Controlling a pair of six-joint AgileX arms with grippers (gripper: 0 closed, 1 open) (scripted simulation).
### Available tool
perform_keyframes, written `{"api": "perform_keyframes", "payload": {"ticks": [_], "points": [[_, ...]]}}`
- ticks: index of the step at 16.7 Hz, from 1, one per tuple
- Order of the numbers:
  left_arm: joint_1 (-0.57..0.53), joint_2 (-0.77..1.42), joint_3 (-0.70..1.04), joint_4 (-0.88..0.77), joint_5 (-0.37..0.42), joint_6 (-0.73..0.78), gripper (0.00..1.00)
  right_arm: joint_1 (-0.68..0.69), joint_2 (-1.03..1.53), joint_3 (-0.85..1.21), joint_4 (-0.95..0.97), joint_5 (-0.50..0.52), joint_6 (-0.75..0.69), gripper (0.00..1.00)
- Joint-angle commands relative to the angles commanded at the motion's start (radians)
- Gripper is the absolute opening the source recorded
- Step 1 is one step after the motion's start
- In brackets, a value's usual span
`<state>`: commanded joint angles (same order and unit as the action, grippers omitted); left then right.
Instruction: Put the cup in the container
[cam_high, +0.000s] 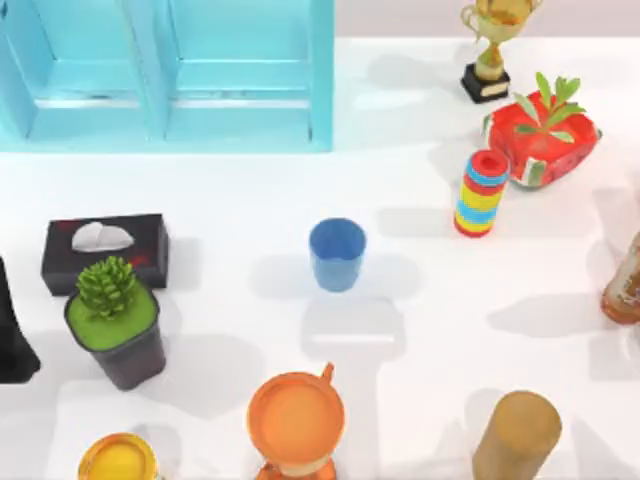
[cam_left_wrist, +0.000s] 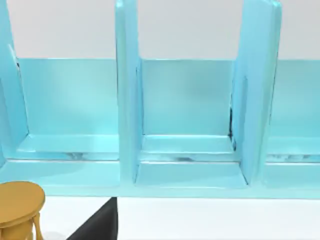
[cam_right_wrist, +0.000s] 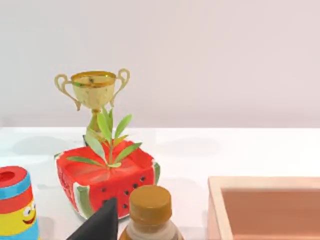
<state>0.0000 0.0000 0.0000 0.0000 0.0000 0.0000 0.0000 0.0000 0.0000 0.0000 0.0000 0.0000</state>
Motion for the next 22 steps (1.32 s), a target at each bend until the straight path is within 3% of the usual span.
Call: {"api": "perform_keyframes", "payload": {"ticks": [5, 9, 14, 22], "points": [[0.000, 0.000, 0.000, 0.000, 0.000, 0.000, 1.00, 0.018, 0.056, 0.052, -0.031, 0.005, 0.017, 1.00], [0.000, 0.000, 0.000, 0.000, 0.000, 0.000, 1.00, 0.084, 0.258, 0.244, -0.145, 0.020, 0.079, 1.00], [0.000, 0.000, 0.000, 0.000, 0.000, 0.000, 1.00, 0.217, 0.655, 0.633, -0.377, 0.049, 0.207, 1.00], [0.000, 0.000, 0.000, 0.000, 0.000, 0.000, 1.00, 0.481, 1.442, 1.429, -0.849, 0.101, 0.473, 1.00]]}}
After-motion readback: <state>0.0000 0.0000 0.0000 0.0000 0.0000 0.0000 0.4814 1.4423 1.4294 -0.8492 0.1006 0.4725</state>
